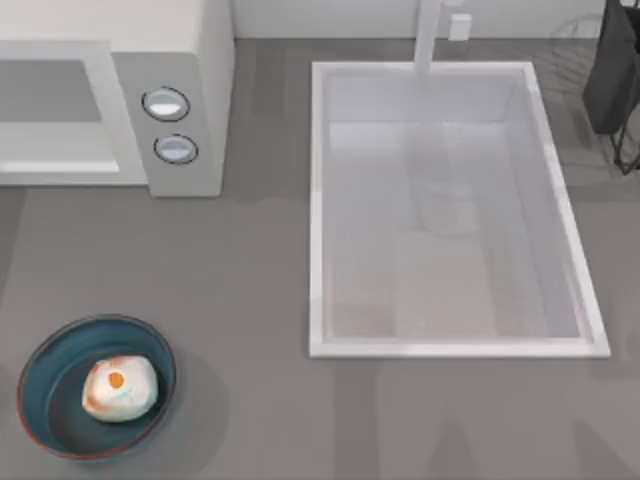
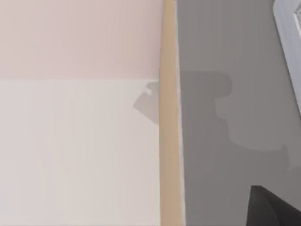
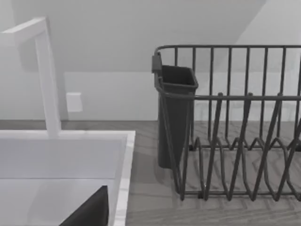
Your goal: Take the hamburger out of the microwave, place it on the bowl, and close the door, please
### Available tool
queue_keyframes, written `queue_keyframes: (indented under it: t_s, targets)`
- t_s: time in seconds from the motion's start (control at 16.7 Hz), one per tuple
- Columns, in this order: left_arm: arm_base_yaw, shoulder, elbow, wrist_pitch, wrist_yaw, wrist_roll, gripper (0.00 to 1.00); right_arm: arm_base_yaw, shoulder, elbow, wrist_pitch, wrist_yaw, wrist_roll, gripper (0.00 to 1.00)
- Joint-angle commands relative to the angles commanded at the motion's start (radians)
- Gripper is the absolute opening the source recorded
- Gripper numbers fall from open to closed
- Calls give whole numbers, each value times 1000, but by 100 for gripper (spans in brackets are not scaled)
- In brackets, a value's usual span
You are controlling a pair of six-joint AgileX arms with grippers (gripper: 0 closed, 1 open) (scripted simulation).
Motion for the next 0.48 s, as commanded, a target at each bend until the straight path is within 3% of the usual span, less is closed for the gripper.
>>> queue_keyframes:
  t_s: [0.24, 0.48]
  targets:
    - [2, 28, -57, 72, 1, 1, 0, 0, 0, 0, 0, 0, 0, 100]
    - [5, 83, -173, 271, 3, 4, 0, 0, 0, 0, 0, 0, 0, 100]
